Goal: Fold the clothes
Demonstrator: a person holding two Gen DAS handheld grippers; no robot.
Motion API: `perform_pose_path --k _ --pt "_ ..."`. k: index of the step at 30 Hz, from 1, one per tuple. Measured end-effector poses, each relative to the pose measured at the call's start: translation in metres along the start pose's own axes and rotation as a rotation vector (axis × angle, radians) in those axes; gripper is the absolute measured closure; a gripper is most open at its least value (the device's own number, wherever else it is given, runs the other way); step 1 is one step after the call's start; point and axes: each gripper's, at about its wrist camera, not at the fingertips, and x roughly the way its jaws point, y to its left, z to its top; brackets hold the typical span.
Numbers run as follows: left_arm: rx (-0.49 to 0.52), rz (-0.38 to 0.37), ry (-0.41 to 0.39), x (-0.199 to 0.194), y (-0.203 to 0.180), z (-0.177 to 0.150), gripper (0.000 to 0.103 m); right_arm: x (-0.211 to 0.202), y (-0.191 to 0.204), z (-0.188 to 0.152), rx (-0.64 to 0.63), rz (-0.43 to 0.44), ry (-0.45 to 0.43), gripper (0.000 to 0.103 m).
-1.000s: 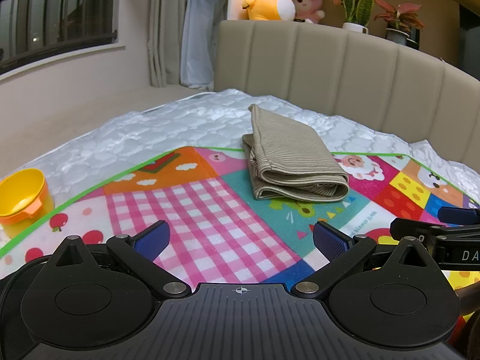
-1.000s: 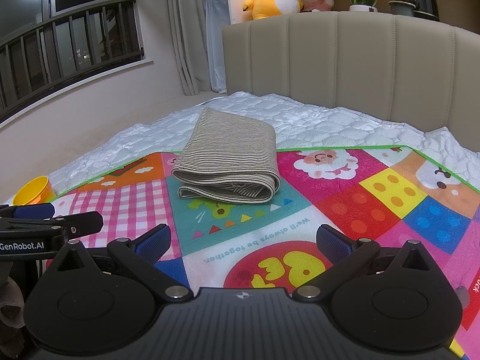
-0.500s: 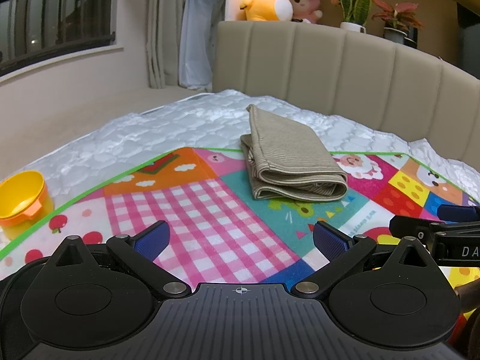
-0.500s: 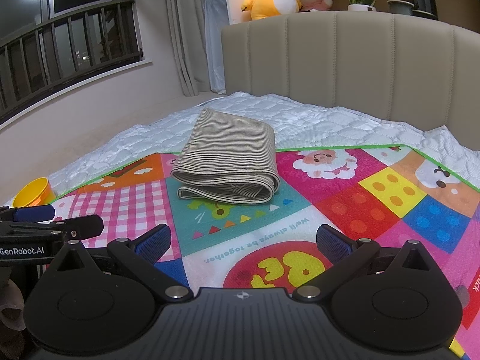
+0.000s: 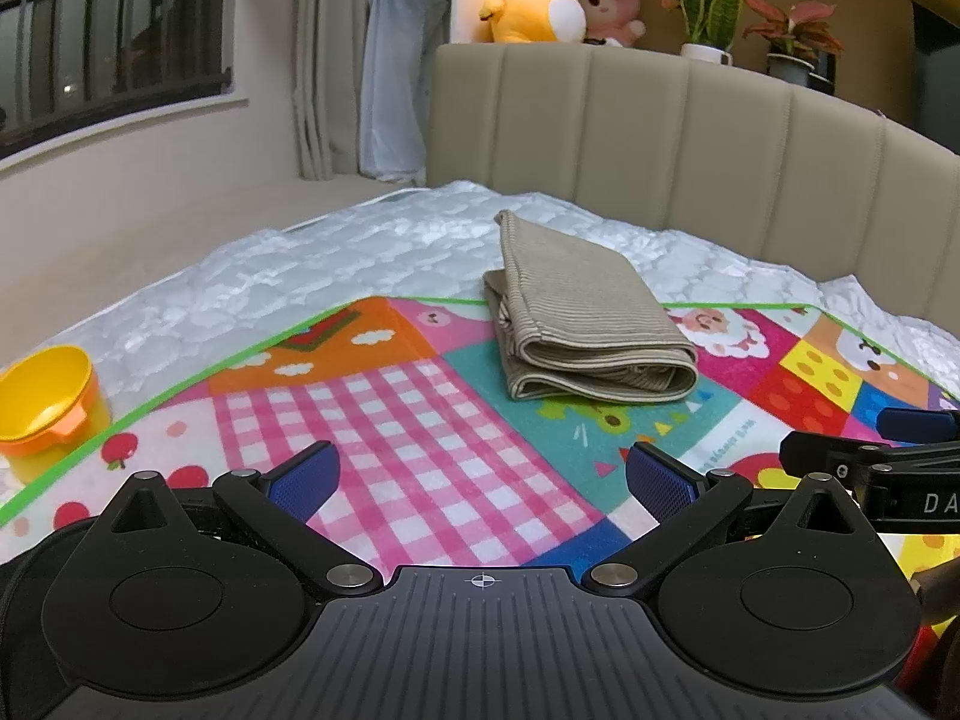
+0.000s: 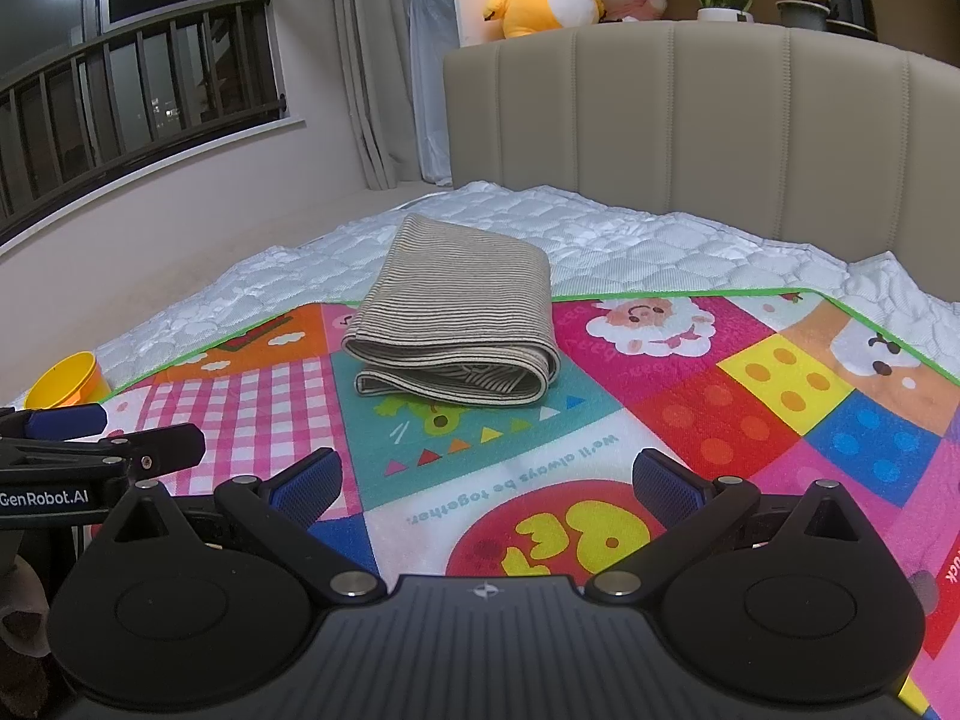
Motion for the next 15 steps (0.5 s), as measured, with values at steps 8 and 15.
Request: perform_pose_path --k 8,15 --pt "0.003 0.001 0.001 -0.0002 -0.0007 0.0002 0.000 0.0010 0.0009 -0.0001 -0.001 -0.001 0.002 0.000" --pt "0.010 0.002 0.000 -0.0008 -0.0016 -0.0001 0.000 0.0005 0.0012 -0.0006 -0.002 -0.003 0.003 0.000"
